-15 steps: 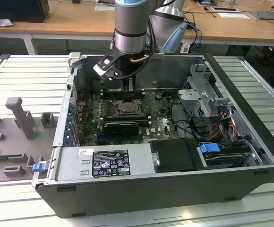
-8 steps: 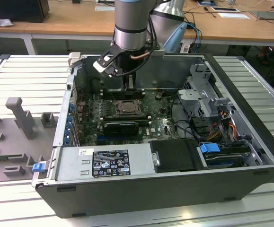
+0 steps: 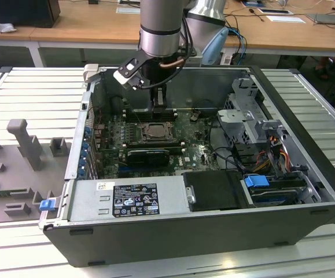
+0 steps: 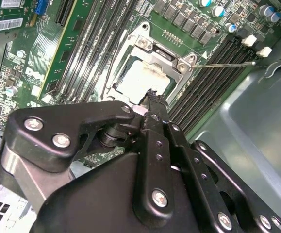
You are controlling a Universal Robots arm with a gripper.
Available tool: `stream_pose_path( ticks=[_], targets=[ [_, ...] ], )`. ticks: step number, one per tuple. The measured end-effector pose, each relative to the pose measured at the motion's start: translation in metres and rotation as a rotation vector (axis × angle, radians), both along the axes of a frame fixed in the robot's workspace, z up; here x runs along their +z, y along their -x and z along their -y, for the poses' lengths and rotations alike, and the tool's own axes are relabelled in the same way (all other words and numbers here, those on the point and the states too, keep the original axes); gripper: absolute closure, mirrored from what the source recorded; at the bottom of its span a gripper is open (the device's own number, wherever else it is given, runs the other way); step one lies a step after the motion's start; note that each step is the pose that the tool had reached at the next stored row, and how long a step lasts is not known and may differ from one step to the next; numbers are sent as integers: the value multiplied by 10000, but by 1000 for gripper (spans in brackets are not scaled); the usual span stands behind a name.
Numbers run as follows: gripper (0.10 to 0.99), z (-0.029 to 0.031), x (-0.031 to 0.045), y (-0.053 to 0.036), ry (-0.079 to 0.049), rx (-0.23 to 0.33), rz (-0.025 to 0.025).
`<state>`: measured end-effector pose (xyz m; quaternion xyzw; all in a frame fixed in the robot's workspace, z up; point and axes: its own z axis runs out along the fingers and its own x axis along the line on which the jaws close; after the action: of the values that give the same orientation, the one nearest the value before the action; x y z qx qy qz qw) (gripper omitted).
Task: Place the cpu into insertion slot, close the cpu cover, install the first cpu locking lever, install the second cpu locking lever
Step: 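Install the first cpu locking lever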
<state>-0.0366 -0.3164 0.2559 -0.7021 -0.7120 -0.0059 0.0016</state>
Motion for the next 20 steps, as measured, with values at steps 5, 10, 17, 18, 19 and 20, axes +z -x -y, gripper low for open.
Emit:
stream_pose_path(
  ticks=[5,10,17,18,19,20],
  targets=[
    [980,0,55,0,0,0,0],
    [980,0,93,0,0,0,0],
    [980,0,163,0,0,0,0],
    [980,0,176,0,0,0,0],
    [980,0,194,0,0,0,0],
    [980,0,208,0,0,0,0]
  ],
)
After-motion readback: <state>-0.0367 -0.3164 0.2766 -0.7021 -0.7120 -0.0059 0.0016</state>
